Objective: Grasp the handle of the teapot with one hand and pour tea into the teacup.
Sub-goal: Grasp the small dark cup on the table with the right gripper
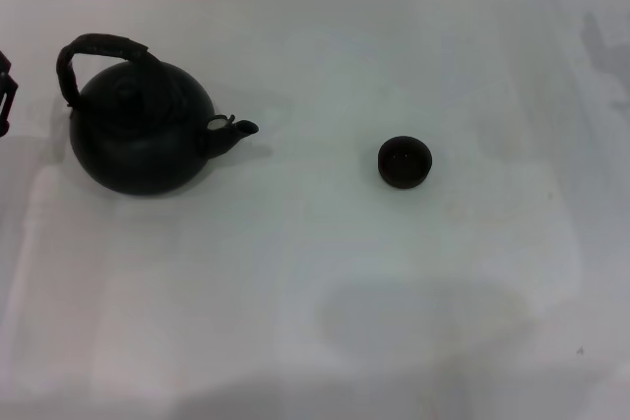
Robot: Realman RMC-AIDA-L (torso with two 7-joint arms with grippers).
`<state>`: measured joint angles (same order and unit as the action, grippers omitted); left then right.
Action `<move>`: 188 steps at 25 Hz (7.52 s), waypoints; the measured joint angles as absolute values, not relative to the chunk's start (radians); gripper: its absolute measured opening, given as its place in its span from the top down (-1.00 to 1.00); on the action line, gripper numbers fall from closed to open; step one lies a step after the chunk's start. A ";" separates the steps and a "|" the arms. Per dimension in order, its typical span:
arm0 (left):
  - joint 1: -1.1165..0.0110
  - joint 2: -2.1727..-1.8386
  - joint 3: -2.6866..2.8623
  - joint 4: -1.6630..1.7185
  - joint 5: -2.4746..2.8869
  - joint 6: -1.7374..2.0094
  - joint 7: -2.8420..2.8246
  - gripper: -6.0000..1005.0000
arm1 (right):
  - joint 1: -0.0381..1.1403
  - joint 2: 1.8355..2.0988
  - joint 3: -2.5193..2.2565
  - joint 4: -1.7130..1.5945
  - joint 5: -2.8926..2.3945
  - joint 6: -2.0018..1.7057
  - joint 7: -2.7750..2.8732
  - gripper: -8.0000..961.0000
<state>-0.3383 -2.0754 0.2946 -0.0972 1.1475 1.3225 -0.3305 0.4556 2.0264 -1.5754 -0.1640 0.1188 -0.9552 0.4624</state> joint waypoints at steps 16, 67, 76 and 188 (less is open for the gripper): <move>-0.335 -2.074 0.294 -0.081 1.147 1.322 -0.332 -0.27 | 0.456 2.028 -1.577 -0.159 0.140 -0.955 0.464 -0.40; -0.328 -2.075 0.272 -0.057 1.122 1.320 -0.336 -0.27 | 0.835 1.840 -1.522 -0.871 -1.816 -1.365 2.071 -0.40; -0.326 -2.077 0.271 -0.057 1.122 1.324 -0.336 -0.27 | 0.854 1.941 -1.439 -1.009 -2.113 -1.483 2.141 -0.41; -0.353 -2.074 0.272 -0.046 1.086 1.315 -0.338 -0.27 | 0.965 2.028 -1.758 -0.824 -2.409 -1.292 2.275 -0.75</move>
